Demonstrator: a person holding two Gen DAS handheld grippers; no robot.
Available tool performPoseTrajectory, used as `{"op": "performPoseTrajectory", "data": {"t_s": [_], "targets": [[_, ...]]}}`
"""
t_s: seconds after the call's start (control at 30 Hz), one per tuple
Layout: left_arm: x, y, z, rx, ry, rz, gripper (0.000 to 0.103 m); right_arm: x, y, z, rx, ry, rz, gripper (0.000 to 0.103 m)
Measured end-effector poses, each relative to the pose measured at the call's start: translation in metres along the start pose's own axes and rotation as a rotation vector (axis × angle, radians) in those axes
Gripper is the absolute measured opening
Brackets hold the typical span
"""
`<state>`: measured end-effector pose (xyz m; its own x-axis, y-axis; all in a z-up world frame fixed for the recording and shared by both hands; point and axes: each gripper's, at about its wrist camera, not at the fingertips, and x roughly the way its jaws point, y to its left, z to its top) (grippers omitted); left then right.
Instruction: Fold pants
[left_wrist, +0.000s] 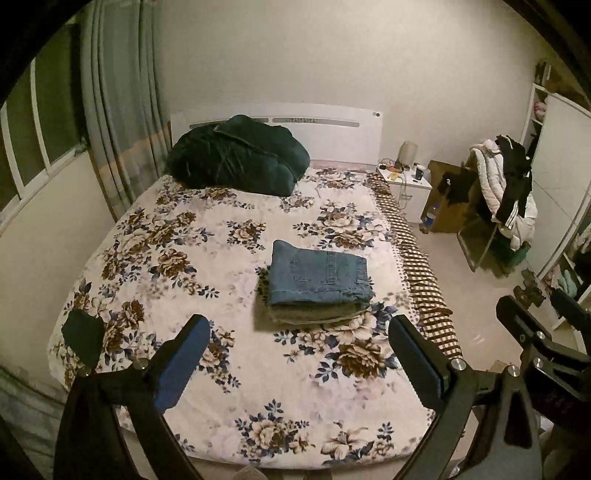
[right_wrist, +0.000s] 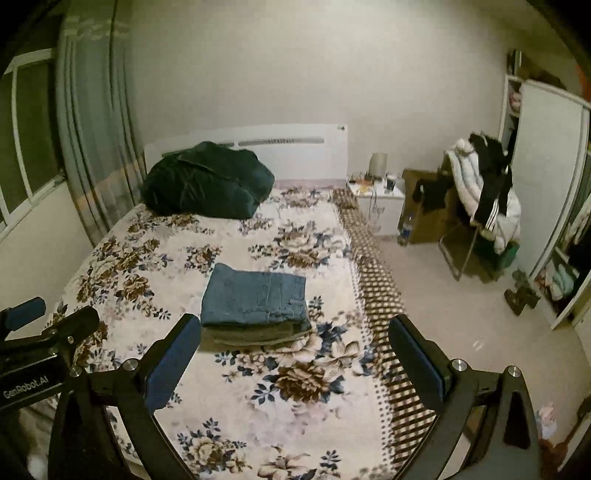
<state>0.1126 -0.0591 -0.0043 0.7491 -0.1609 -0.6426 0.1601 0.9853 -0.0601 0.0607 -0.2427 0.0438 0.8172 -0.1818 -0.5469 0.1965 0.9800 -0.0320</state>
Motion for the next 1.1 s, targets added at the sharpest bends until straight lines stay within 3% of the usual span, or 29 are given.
{"op": "performPoseTrajectory", "data": {"t_s": [0.3, 1.1], "targets": [[-0.031, 0.008, -0.014, 0.008, -0.054, 0.030, 0.103, -0.057, 0.011, -0.002, 0.017, -0.039, 0.010, 0.103], [-0.056, -0.003, -0.028, 0.004, -0.072, 0.056, 0.103, -0.074, -0.001, -0.014, 0.028, -0.023, 0.019, 0.103]]}}
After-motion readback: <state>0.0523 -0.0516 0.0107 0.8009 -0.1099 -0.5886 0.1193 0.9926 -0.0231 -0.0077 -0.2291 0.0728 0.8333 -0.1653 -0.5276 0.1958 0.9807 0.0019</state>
